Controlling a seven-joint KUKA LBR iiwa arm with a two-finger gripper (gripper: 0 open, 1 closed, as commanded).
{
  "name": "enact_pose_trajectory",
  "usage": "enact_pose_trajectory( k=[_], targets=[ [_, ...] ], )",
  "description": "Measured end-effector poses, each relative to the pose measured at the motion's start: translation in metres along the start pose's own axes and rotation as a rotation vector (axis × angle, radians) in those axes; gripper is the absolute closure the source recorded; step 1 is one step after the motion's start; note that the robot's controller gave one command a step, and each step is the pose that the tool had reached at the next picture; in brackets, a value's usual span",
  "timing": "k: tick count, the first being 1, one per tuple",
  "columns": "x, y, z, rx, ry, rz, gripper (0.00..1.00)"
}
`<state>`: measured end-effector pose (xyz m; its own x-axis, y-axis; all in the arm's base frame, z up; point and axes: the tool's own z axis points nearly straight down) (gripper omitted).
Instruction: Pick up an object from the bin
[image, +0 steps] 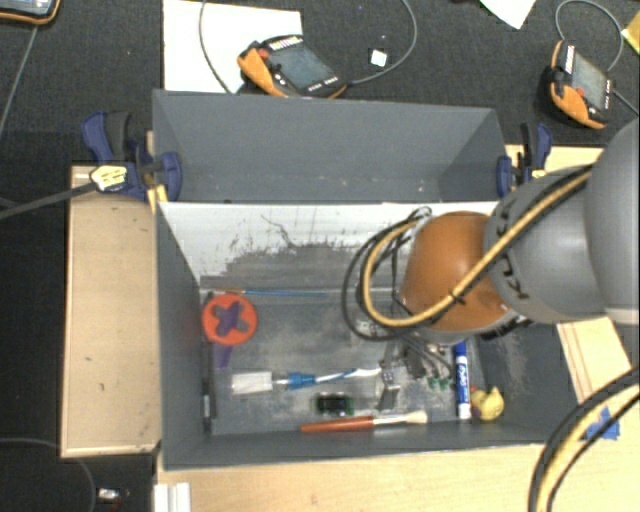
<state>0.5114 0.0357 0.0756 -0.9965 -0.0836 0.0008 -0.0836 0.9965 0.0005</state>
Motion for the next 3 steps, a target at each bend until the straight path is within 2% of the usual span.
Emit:
enact_pose_trajectory(
  k=[1,2,3],
  targets=[
    [-0.014,-0.017,0.005,0.003,-0.025,-0.08,0.0],
    [-0.003,-0.002,0.0,-0.001,-0.006,-0.013,1.0],
    [-0.003,-0.002,0.0,-0.001,-0.006,-0.013,1.0]
  ],
)
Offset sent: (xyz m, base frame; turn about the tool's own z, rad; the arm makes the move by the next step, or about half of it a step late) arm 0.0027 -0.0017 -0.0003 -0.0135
